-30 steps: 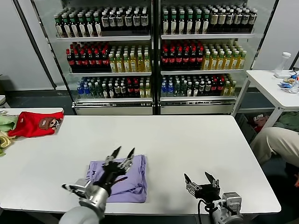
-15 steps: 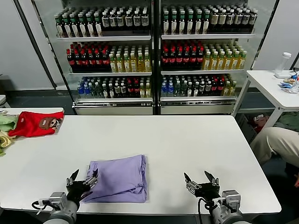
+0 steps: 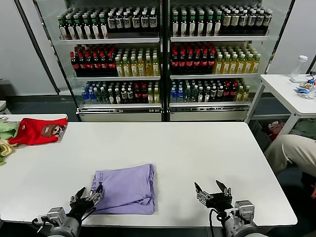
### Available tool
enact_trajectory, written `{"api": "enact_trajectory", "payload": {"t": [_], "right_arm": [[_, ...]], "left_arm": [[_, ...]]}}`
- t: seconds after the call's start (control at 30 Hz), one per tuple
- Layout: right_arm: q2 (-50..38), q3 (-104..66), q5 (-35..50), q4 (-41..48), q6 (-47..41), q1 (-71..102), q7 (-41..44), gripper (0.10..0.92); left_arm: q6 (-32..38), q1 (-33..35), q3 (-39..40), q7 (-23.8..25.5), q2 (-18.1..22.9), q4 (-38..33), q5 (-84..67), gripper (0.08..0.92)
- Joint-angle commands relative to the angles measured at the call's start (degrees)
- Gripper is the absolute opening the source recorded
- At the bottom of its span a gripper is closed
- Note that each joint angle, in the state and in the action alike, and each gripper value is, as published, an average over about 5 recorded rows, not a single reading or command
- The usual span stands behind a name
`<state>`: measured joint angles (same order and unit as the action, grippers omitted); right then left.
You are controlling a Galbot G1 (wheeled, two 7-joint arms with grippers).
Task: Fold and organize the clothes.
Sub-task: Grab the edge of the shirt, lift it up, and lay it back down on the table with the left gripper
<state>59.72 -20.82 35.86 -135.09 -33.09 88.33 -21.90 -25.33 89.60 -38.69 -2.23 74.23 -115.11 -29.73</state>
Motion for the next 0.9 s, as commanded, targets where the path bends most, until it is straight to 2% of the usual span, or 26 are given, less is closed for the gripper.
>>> {"api": "enact_trajectory", "payload": {"t": [0.03,0.33,0.5,0.6,0.7,0.9], "right_arm": [[0.25,0.05,-0.02,0.00,0.01,-0.04,-0.06,0.823],[0.66,-0.17,-0.22,-0.27,0.00,0.27,-0.09,0.823],[1.00,-0.18,-0.48,-0.27,0.00,0.36,-0.11,0.823],[0.93,-0.46,-0.54,-0.45,0.00,0.54,-0.13,0.823],[0.82,-0.67,-0.52,-0.49,0.00,0.62,-0.11,0.823],[0.91,-0.04,-0.51,-0.03,0.01,0.21,-0.08,0.823]], "left_arm": [[-0.44,0.18,0.14,0.98,0.40,1.26,-3.61,0.646],[-0.36,0.32,0.12,0.74,0.62,-1.04,-3.62,0.377],[-0.39,0.69,-3.19,0.46,1.01,-5.08,-4.13,0.230],[-2.45,1.09,-9.54,0.72,0.68,-8.86,-6.34,0.152],[-6.34,1.19,-18.87,2.52,-0.74,-10.60,-9.49,0.116],[-8.15,2.54,-35.19,10.97,-6.26,-6.21,-10.51,0.114]]}}
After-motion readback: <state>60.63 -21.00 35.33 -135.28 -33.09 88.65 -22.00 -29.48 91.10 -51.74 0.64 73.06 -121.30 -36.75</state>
